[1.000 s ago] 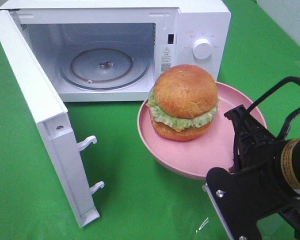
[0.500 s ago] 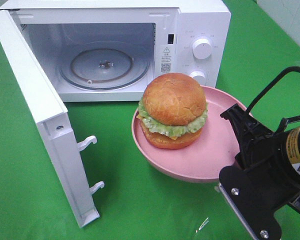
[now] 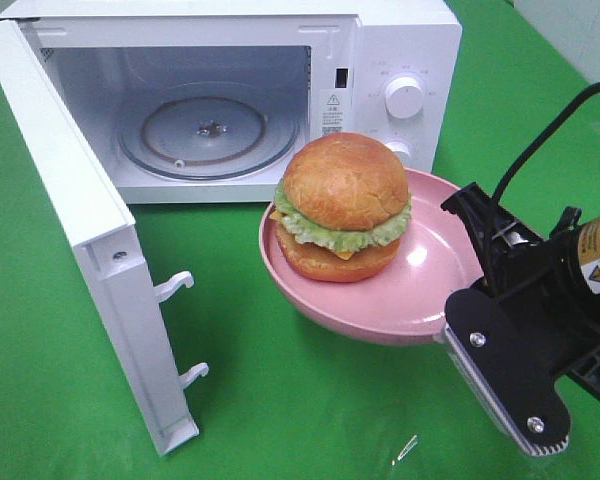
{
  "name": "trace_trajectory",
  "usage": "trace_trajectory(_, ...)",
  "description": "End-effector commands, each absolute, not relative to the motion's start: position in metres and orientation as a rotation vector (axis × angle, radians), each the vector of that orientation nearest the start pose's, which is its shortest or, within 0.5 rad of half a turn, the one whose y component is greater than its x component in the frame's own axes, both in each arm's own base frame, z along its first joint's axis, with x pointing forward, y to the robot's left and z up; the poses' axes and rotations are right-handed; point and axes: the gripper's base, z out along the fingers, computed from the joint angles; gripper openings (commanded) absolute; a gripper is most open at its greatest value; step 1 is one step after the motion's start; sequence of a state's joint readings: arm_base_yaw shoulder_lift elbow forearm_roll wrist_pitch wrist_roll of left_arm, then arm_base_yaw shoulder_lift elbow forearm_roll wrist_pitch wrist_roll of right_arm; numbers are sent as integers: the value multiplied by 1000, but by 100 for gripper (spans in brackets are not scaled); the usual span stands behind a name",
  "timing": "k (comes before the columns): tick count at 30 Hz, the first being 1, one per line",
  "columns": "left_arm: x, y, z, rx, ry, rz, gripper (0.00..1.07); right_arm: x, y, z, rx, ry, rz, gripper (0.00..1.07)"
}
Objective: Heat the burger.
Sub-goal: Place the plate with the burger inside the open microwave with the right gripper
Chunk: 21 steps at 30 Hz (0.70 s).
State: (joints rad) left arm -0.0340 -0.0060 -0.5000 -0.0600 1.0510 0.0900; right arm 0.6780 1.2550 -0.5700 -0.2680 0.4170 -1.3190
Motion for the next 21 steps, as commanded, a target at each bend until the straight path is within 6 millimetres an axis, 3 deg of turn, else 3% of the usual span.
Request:
trace_trajectory(1,-8,-5,278,131,1989,-41,98,183,133,216,-2280,1150,-442,0)
trace_trajectory(16,-8,-5,278,131,1989,-41,98,191,137,213,-2319,1094,-481,0)
trace_trajectory(21,-8,-5,278,131,1989,-41,98,209,151,214,-2317,1094,-480,0)
